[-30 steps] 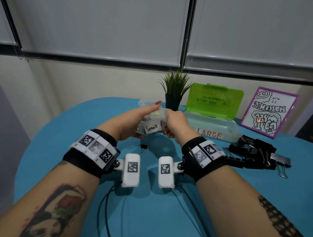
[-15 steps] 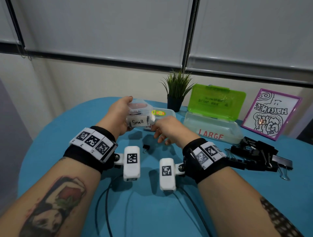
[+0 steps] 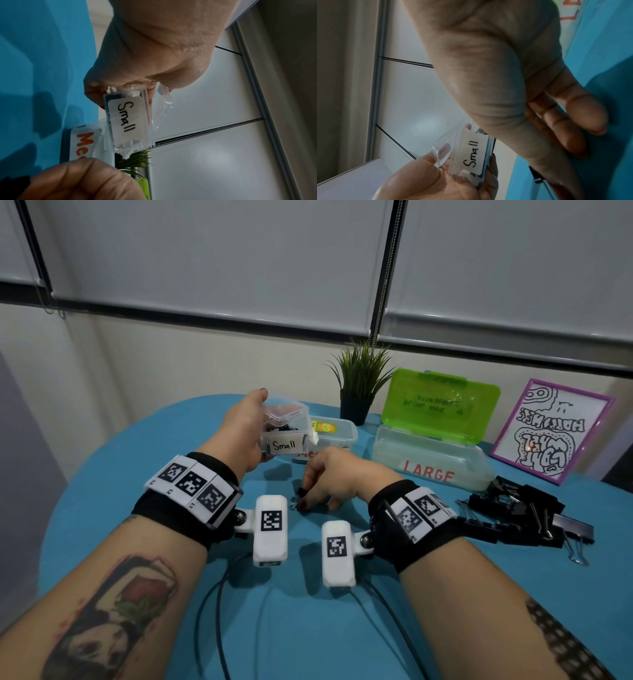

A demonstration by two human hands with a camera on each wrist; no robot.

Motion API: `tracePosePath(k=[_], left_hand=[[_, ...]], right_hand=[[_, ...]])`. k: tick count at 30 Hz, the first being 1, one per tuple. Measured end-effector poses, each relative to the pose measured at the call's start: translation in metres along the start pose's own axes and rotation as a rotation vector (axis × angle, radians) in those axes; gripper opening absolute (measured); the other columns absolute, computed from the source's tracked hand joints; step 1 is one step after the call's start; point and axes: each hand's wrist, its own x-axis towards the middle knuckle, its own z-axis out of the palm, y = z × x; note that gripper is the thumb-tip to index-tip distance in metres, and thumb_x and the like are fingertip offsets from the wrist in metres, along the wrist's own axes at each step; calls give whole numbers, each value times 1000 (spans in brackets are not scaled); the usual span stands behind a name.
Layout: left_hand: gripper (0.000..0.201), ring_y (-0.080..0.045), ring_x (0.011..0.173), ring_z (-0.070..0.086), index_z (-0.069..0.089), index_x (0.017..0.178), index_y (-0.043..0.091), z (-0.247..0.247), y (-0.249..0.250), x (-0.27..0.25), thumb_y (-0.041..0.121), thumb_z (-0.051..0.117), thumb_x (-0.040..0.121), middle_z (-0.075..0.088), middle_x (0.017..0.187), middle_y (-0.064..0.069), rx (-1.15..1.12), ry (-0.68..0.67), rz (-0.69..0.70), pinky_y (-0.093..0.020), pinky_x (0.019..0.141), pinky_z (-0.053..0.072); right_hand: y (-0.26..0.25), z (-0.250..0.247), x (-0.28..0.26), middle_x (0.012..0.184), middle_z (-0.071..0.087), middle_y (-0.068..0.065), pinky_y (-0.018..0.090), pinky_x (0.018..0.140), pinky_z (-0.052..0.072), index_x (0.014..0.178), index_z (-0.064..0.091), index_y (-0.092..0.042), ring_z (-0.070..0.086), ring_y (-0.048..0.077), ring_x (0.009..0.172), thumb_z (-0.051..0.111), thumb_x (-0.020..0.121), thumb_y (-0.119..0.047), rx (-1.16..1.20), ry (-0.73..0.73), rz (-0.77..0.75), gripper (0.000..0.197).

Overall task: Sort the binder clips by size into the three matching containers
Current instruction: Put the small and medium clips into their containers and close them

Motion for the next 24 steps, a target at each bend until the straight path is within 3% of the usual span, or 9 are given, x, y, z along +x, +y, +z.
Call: tracePosePath(k=[5, 9, 12, 14, 17, 24], left_hand=[[47, -26, 76, 65, 57, 124, 16, -1, -1, 4, 53, 45, 96, 70, 99, -6, 4, 21, 7, -32, 59, 45], [45, -25, 74, 65, 57, 122, 17, -2, -1, 6, 52, 46, 96, 69, 101, -7, 4, 44, 18, -31, 58, 46], [41, -26, 73, 66, 57, 117, 18, -1, -2, 5, 51, 46, 96, 70, 104, -8, 5, 34, 11, -30, 58, 46], [34, -24, 68, 65, 58, 107, 20, 1, -3, 4, 51, 46, 97, 71, 99, -7, 26, 24, 9, -28, 56, 45], [40, -22, 62, 65, 59, 114, 19, 5, -6, 3, 53, 46, 96, 70, 92, -5, 45, 1, -10, -24, 49, 45], [48, -22, 61, 66, 59, 120, 18, 7, -8, 4, 56, 45, 94, 72, 95, -6, 62, -8, -10, -27, 51, 47]], right_hand=[[5, -4, 0, 79, 70, 5, 25, 52, 53, 79, 69, -16, 62, 16, 71, 90, 70, -13, 41, -32, -44, 23], [6, -17, -8, 75, 67, 9, 23, 50, 41, 76, 68, -13, 58, 14, 63, 87, 70, -5, 347, -26, -175, 22], [1, -23, -7, 66, 65, 3, 20, 47, 37, 72, 63, -14, 51, 11, 52, 85, 72, -3, 683, 188, -250, 24], [-1, -25, -3, 60, 61, -2, 19, 43, 34, 70, 62, -15, 46, 11, 48, 87, 71, -8, 784, 387, -239, 26], [1, -23, 1, 62, 58, 1, 19, 40, 32, 70, 63, -13, 43, 10, 46, 90, 70, -13, 738, 532, -192, 26], [2, -22, 2, 65, 60, 7, 20, 41, 31, 68, 65, -12, 44, 13, 45, 88, 69, -10, 677, 528, -173, 23]])
